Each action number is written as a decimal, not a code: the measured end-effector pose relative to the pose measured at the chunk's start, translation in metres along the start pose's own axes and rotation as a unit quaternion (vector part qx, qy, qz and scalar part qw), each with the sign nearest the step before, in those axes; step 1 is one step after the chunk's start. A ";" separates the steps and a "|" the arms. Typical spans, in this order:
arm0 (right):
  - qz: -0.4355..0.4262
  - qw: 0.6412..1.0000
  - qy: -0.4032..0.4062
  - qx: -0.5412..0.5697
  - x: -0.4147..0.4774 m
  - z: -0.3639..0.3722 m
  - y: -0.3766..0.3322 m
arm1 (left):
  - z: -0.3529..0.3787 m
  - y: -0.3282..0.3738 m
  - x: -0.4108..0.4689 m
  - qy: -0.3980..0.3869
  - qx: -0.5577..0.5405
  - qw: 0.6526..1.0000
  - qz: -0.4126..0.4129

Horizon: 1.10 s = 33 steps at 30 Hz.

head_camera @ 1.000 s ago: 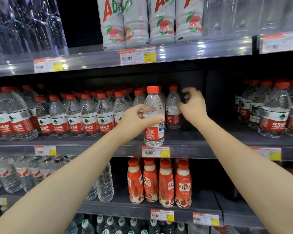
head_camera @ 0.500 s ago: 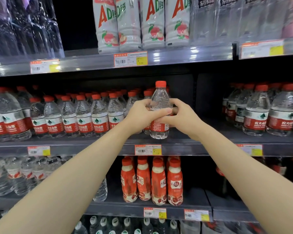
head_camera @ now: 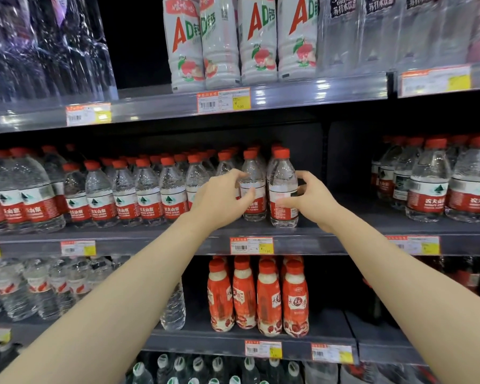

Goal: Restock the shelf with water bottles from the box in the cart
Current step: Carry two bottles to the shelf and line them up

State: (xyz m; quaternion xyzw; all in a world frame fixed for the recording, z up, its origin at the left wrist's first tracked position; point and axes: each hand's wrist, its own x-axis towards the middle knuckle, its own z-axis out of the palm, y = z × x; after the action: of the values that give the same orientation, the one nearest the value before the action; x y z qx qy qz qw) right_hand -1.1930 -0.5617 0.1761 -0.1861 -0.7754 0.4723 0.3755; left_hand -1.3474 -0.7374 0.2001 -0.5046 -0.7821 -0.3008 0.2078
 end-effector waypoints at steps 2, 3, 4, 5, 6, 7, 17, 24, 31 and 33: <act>0.003 1.000 0.023 0.008 0.004 0.002 0.009 | 0.003 -0.002 -0.002 0.019 0.053 0.998 0.023; 0.002 0.999 0.032 0.009 0.006 0.002 0.012 | 0.005 -0.002 -0.002 0.024 0.066 0.997 0.026; -0.003 0.999 0.037 0.003 0.008 0.003 0.015 | 0.006 -0.002 -0.003 0.026 0.072 0.997 0.026; -0.009 0.999 0.037 -0.007 0.010 0.003 0.017 | 0.008 -0.002 -0.003 0.025 0.072 0.997 0.025; -0.015 0.999 0.036 -0.017 0.012 0.003 0.019 | 0.010 -0.002 -0.004 0.023 0.068 0.997 0.024; -0.020 0.999 0.035 -0.028 0.014 0.003 0.020 | 0.012 -0.003 -0.004 0.023 0.065 0.997 0.021; -0.019 0.992 0.069 -0.100 0.027 0.008 0.027 | 0.028 -0.016 -0.003 0.038 0.040 0.998 -0.015; -0.014 0.991 0.082 -0.102 0.027 0.010 0.032 | 0.032 -0.020 0.004 0.007 0.013 0.999 -0.034; 0.010 0.995 0.083 -0.057 0.028 0.009 0.036 | 0.039 -0.017 0.004 0.002 0.016 1.000 -0.022; 0.008 0.995 0.080 -0.056 0.028 0.010 0.035 | 0.040 -0.017 0.004 0.001 0.022 1.000 -0.012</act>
State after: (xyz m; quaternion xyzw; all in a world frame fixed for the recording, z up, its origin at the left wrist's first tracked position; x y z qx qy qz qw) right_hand -1.2207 -0.5323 0.1539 -0.2500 -0.7664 0.4151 0.4217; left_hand -1.3656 -0.7129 0.1684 -0.4907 -0.7941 -0.2865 0.2157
